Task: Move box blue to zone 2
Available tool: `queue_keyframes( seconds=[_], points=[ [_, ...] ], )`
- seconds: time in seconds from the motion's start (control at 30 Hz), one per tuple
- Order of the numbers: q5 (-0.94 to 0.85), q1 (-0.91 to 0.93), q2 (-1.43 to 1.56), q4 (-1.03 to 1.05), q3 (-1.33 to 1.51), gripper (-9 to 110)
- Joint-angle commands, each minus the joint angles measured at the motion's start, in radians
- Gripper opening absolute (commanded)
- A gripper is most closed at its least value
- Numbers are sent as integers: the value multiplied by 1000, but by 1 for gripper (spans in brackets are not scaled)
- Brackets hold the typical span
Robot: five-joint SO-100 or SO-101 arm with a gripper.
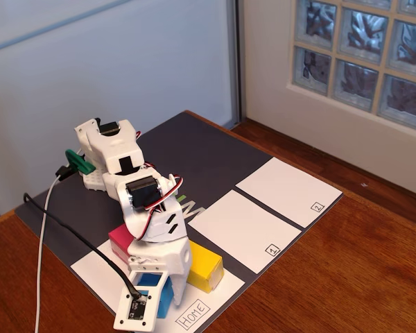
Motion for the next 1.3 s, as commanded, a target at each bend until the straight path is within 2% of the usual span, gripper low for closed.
queue_keyframes(
  seconds=[0.0,0.13,0.33,0.5,0.93,1.03,1.13,1.27],
  points=[
    [2,-15,58,170,-34,35],
    [-46,-11,232,170,207,28],
    [-64,-20,255,170,225,27],
    [-94,-20,328,170,379,23],
    [-137,-15,227,169,373,20],
    [-158,-6,213,167,371,14],
    [-210,8,212,167,371,-1],
    [-262,21,215,167,350,-1]
  ],
)
